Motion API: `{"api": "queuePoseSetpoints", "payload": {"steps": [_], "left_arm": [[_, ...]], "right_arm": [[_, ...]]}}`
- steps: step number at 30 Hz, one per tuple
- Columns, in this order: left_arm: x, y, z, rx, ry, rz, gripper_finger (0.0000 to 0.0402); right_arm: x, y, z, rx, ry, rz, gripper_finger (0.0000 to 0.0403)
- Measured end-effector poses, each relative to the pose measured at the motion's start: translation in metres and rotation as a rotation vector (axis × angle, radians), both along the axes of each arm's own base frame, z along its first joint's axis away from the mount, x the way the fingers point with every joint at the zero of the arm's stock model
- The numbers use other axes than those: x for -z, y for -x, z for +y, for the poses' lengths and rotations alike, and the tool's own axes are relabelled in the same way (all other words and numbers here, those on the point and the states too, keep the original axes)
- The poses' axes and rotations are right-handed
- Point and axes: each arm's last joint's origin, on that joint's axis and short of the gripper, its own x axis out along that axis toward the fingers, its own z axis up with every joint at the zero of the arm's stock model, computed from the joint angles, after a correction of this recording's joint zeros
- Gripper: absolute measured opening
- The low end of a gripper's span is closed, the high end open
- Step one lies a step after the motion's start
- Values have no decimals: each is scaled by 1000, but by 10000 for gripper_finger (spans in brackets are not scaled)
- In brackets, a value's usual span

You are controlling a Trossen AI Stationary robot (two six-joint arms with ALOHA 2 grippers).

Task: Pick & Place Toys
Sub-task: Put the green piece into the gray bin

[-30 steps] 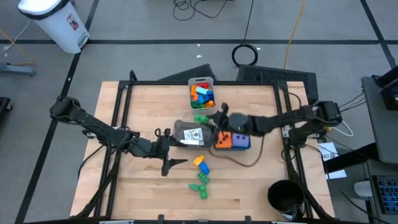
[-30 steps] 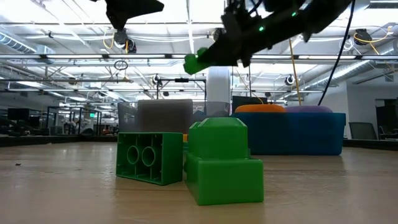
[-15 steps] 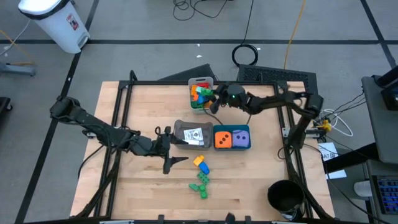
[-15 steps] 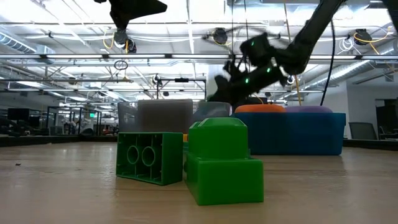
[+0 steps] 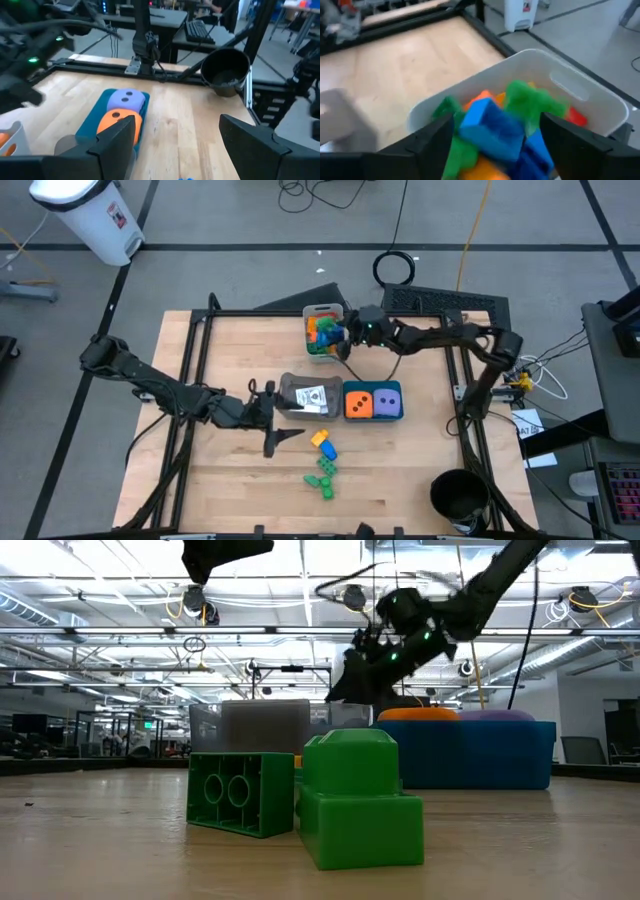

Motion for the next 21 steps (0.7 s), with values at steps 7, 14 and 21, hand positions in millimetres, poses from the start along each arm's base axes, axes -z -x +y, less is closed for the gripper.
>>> {"api": "queuePoseSetpoints", "payload": {"steps": [7, 14, 21], "left_arm": [[-2, 0, 0, -2, 7, -17, 296], [0, 0, 0, 8, 19, 0, 296], [18, -2, -26, 191, 108, 95, 296]], "right_arm": [[-50, 8, 70, -193, 23, 24, 311], [-74, 16, 185, -497, -84, 7, 294], [-49, 33, 305, -771, 25, -72, 278]]}}
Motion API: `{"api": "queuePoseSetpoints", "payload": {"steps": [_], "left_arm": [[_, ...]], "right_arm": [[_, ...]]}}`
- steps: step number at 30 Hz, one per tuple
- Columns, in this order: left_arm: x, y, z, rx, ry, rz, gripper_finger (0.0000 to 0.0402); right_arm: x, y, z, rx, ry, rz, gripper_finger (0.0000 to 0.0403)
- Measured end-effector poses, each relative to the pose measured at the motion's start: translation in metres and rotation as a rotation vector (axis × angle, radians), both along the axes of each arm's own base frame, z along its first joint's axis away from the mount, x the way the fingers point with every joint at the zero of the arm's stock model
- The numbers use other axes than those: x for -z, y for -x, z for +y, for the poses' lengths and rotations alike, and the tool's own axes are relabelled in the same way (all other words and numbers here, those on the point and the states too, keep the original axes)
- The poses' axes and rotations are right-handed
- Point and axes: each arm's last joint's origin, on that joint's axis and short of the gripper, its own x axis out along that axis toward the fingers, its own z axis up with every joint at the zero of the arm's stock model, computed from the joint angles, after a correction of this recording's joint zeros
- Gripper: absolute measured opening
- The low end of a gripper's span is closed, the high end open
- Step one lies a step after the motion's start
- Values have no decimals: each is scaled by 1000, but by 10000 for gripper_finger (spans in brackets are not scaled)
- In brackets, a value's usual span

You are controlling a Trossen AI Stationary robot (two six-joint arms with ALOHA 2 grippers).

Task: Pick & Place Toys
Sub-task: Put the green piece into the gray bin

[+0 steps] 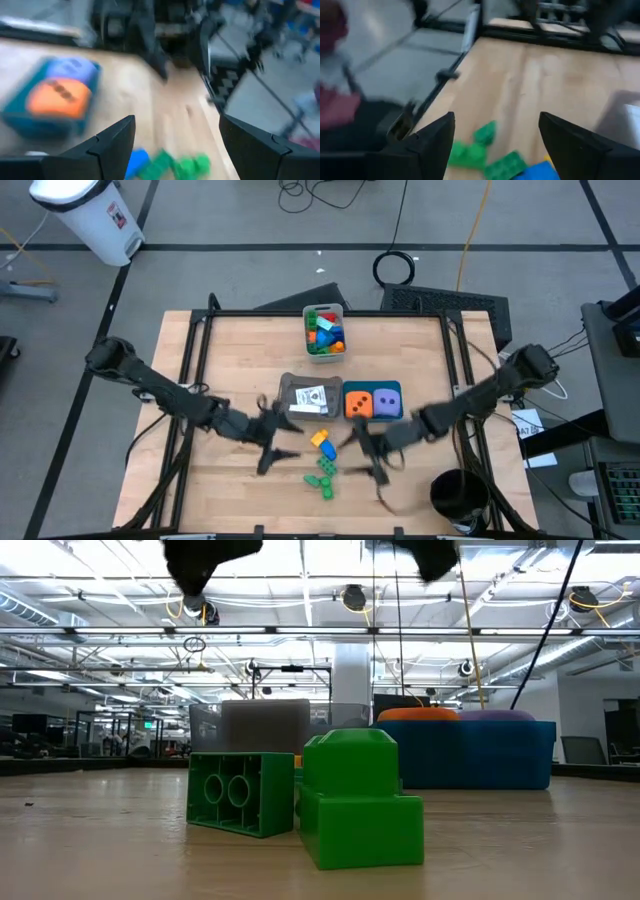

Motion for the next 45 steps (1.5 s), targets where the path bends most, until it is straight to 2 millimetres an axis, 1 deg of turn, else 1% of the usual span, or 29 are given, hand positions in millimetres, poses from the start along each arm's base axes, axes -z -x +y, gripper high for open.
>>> {"api": "queuePoseSetpoints", "payload": {"steps": [2, 5, 7, 10, 12, 15, 21, 25, 28, 30, 33, 37, 40, 41, 43, 45], "left_arm": [[15, -5, -17, 56, -26, 15, 296], [45, -15, -42, 157, -104, 3, 296], [68, -21, -56, 231, -152, -12, 296], [100, -25, -68, 283, -213, 13, 296], [119, -28, -70, 275, -247, 56, 296], [141, -29, -67, 245, -265, 136, 296], [167, -33, -63, 243, -246, 209, 296], [168, -37, -58, 210, -212, 223, 295], [167, -40, -55, 204, -214, 198, 279], [165, -42, -54, 234, -229, 168, 255], [163, -45, -53, 247, -231, 158, 207], [165, -46, -47, 220, -144, 226, 130], [149, -48, -42, 314, -96, 225, 70], [141, -48, -41, 349, -77, 213, 63], [122, -47, -39, 393, -47, 178, 63], [101, -43, -37, 385, -54, 140, 63]], "right_arm": [[5, 7, 23, -57, 79, -44, 276], [3, 16, 43, -50, 167, -125, 273], [0, 19, 48, -22, 160, -155, 270], [-4, 20, 51, -9, 91, -169, 264], [-5, 21, 52, -3, 50, -166, 260], [-4, 21, 52, 9, 2, -148, 254], [-4, 21, 53, 17, -36, -135, 241], [-4, 21, 53, 15, -36, -135, 232], [-4, 21, 53, 14, -28, -138, 225], [-4, 21, 53, 11, -18, -140, 222], [-4, 21, 53, 8, -3, -139, 218], [-4, 20, 51, 7, 29, -150, 215], [-4, 18, 48, 7, 68, -162, 215], [-4, 17, 46, 11, 71, -163, 215], [-4, 14, 43, 23, 74, -163, 217], [-4, 12, 39, 36, 76, -162, 217]]}}
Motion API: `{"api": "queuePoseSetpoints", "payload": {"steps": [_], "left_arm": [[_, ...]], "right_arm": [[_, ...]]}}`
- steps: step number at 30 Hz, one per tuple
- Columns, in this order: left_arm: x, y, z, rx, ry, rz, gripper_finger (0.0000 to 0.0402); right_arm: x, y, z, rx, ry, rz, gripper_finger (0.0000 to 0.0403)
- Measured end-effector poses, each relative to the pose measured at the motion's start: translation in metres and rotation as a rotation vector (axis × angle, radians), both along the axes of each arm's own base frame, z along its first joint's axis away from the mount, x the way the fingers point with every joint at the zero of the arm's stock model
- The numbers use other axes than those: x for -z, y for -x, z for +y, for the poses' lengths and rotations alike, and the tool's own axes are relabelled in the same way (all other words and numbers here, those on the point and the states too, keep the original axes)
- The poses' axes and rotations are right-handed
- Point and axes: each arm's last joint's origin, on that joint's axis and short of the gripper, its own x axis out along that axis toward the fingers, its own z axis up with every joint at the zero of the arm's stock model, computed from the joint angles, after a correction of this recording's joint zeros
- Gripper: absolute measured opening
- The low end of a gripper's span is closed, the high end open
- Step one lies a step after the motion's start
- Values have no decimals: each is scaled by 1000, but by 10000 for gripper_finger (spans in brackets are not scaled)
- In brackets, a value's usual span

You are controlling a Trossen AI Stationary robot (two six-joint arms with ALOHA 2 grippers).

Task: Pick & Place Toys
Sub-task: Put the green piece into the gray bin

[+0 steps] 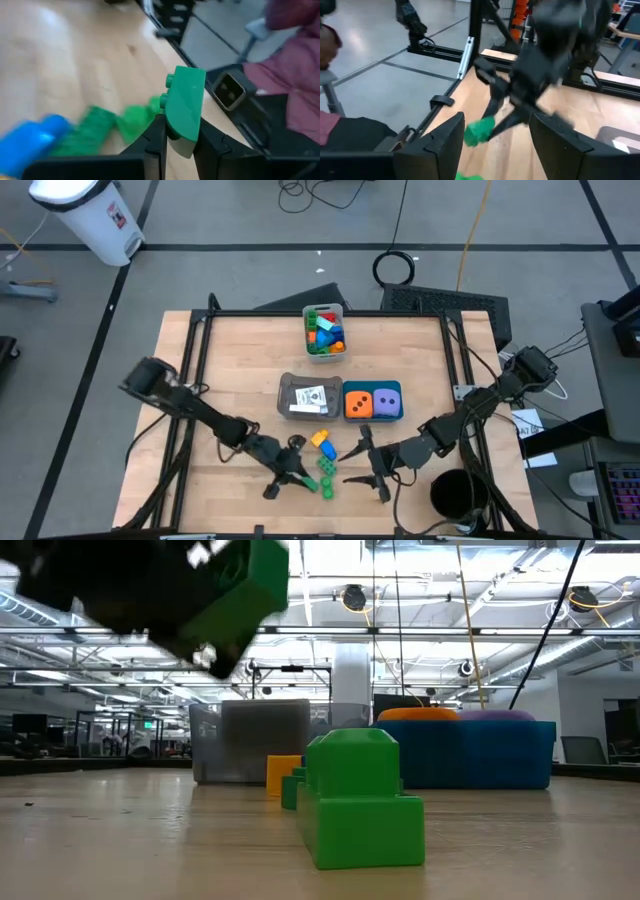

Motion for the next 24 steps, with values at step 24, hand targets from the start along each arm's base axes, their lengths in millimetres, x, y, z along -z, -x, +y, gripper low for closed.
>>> {"api": "queuePoseSetpoints", "payload": {"steps": [24], "left_arm": [[-36, 8, 39, -694, -333, -102, 67]], "right_arm": [[42, -17, -81, 271, -3, 109, 232]]}}
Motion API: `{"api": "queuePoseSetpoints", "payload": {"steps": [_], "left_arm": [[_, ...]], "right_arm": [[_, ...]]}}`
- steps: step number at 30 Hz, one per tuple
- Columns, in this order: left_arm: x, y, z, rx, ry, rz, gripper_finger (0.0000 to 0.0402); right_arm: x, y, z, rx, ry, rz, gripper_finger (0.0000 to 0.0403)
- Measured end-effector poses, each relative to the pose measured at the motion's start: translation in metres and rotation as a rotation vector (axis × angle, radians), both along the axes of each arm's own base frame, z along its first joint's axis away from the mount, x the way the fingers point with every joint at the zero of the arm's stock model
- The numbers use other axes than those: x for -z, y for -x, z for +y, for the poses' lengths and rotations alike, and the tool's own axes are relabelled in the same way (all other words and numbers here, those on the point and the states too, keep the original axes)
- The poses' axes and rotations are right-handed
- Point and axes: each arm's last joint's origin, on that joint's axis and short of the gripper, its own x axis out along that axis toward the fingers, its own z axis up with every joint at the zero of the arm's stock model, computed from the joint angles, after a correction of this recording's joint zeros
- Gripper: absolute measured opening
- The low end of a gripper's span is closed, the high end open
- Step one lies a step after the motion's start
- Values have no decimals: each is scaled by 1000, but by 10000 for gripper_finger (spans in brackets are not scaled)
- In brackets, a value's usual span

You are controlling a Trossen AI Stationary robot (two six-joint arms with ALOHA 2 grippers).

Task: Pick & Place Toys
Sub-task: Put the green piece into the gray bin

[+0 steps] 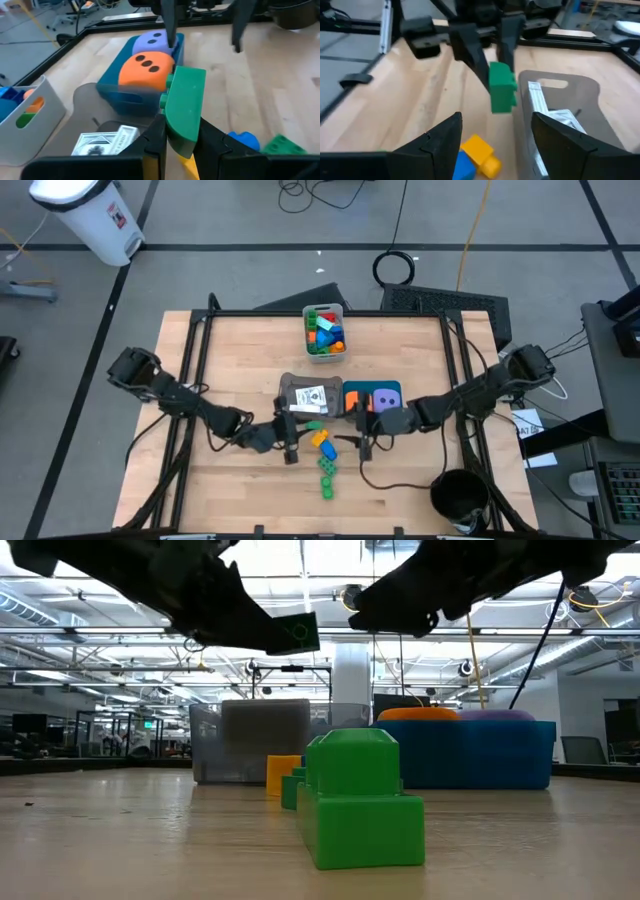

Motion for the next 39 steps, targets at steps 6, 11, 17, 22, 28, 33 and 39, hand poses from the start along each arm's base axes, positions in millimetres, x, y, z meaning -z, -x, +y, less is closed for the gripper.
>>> {"api": "queuePoseSetpoints", "payload": {"steps": [6, 11, 17, 22, 28, 33, 39], "left_arm": [[0, -6, 14, -5, -21, 11, 68], [-1, -12, 26, 28, -6, 10, 67], [-1, -16, 39, -3, 1, 9, 69], [-1, -17, 43, 14, 15, 16, 68], [-1, -17, 41, 38, 29, 15, 68], [-1, -16, 39, 45, 29, 15, 70], [-1, -16, 37, 48, 32, 14, 68]], "right_arm": [[5, 0, -13, 22, 36, -20, 227], [5, 1, -22, 36, 53, -97, 233], [14, -4, -26, -16, 79, -81, 244], [28, -17, -36, 18, 75, -98, 239], [38, -26, -42, 8, 22, -141, 219], [42, -28, -41, 0, 26, -164, 205], [41, -28, -41, 0, 22, -174, 169]]}}
